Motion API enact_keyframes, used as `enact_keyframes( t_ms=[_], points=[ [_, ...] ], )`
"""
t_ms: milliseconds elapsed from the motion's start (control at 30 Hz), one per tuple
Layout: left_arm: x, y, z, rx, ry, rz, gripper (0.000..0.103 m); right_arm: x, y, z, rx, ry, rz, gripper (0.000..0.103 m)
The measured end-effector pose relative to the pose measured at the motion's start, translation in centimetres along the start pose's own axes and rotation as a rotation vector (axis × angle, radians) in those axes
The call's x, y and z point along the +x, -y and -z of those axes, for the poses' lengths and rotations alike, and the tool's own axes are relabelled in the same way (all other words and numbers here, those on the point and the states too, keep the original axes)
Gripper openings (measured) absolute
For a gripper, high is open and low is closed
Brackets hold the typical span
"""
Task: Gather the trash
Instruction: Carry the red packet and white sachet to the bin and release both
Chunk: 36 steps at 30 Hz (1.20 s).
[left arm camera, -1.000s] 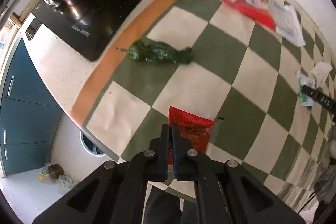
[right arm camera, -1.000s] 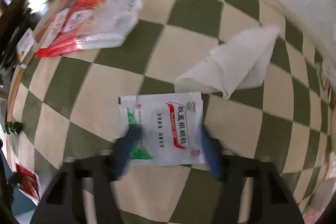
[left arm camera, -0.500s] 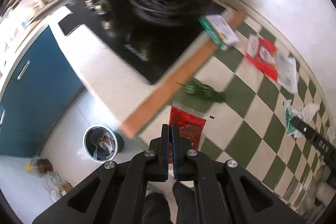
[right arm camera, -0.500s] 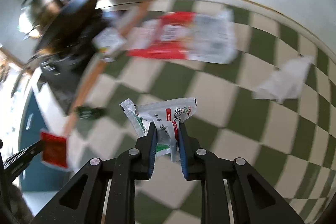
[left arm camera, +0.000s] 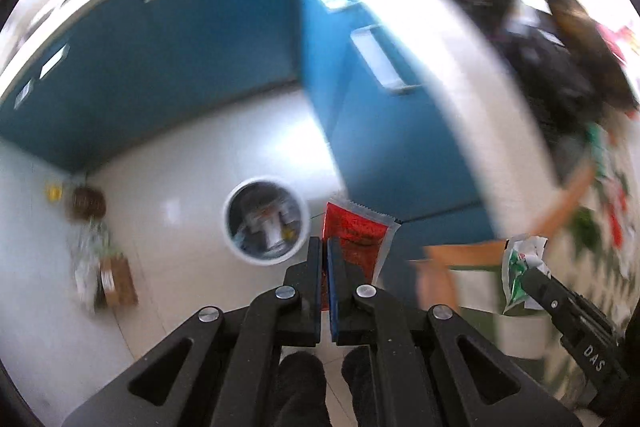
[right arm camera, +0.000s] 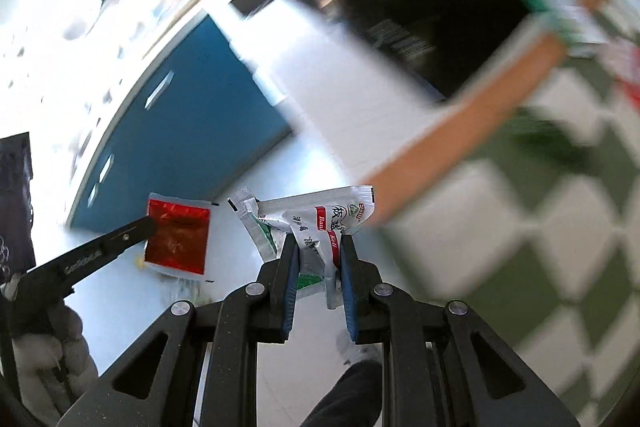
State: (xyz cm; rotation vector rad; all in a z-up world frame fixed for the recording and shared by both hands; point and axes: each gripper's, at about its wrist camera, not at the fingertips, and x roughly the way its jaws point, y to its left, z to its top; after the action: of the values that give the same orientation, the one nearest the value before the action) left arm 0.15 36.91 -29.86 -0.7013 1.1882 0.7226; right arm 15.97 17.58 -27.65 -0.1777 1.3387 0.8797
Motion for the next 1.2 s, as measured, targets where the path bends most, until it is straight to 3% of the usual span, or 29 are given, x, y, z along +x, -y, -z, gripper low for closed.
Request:
enact_keyframes(
  t_ms=[100,233,367,600,700,833,900,933,967,1033,1067,1100,1133,1200],
  points=[
    [5.9,-5.5,0.3,-0.083,-0.052,-0.01,0.0,8.7,-3.5,0.9,-0.043,-0.068,0.006,0.02],
    [16.1,-11.5,0.8,-0.179,-0.124,0.011,0.0,21.0,-4.6,2.4,-0.042,-0.159,0.027,0.02],
    [28.8,-16.2,1.3,-0.253,-0.202,0.03,0.0,35.1,-3.5,4.3,-0.038,-0.222,0.038,0.02],
    [44.8,-20.2,3.0,-0.306,-0.318,0.084,0.0,53.3,-0.4,7.0,-0.065,-0.306,0.073,0.02],
    [48.3,-20.3,3.8,-0.295,-0.347,0.098,0.0,57.5,0.1,7.9,-0.094,-0.338,0.096,0.02],
    [49.0,-20.1,4.2,-0.265,-0.334,0.083,0.002,60.4,0.0,8.4,-0.154,-0.373,0.137,0.027],
    [48.6,-20.1,4.5,-0.25,-0.334,0.044,0.003,60.9,0.0,8.4,-0.17,-0.388,0.148,0.039],
    [48.0,-20.1,4.6,-0.24,-0.327,0.028,0.004,60.8,-0.1,8.3,-0.183,-0.389,0.165,0.05],
    [47.6,-20.3,4.5,-0.233,-0.317,0.018,0.01,60.7,-0.3,8.3,-0.195,-0.385,0.178,0.06],
    [45.9,-20.3,4.4,-0.213,-0.293,-0.032,0.041,59.8,-1.0,8.2,-0.21,-0.377,0.197,0.071],
    [45.2,-20.4,4.4,-0.21,-0.276,-0.049,0.075,59.6,-1.3,8.3,-0.221,-0.376,0.206,0.085],
    [43.9,-20.5,4.4,-0.202,-0.248,-0.082,0.094,58.9,-1.6,8.2,-0.232,-0.372,0.215,0.091],
    [42.7,-20.5,4.4,-0.195,-0.226,-0.107,0.095,58.3,-1.9,8.0,-0.239,-0.368,0.218,0.101],
    [40.8,-20.7,4.2,-0.182,-0.207,-0.141,0.096,56.8,-2.8,7.9,-0.263,-0.357,0.228,0.103]
  ],
)
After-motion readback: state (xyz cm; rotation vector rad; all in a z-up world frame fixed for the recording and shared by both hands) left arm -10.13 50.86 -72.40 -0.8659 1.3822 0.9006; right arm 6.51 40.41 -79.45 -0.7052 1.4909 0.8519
